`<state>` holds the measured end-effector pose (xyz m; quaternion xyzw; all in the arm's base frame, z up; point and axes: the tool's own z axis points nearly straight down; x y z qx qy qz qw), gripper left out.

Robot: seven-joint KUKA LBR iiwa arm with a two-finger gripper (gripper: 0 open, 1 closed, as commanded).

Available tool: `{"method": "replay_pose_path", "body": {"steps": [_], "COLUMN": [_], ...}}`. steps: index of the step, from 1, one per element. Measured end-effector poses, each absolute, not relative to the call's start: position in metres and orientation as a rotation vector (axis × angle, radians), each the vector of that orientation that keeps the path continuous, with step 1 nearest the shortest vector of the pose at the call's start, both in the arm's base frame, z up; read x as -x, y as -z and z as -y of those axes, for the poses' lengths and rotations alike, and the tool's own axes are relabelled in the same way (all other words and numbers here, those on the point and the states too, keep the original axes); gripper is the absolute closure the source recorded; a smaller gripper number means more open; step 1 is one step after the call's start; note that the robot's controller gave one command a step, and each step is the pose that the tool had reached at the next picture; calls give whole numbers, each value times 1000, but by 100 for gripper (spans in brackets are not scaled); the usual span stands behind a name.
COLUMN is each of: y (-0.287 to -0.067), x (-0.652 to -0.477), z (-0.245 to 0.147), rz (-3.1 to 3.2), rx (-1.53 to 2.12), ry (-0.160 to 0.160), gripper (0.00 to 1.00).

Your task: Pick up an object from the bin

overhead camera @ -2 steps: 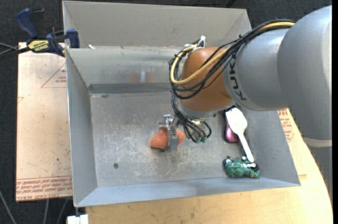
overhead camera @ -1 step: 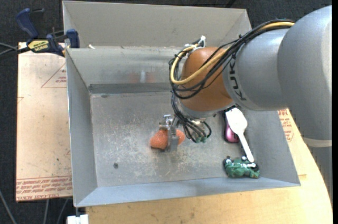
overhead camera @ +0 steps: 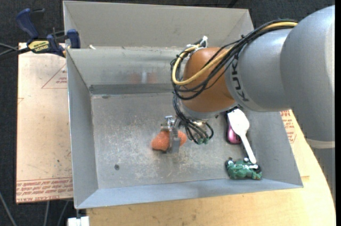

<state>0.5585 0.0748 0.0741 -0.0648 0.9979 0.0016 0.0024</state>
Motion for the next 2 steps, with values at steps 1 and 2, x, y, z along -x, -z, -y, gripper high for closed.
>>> {"method": "replay_pose_path", "body": {"steps": [1, 2], "y": [-161, -161], "x": [-541, -541], "z": [-38, -38], "rz": [-3086, -3086], "rx": [547, 547], "ry": [-6, -6], "gripper": [100, 100]}}
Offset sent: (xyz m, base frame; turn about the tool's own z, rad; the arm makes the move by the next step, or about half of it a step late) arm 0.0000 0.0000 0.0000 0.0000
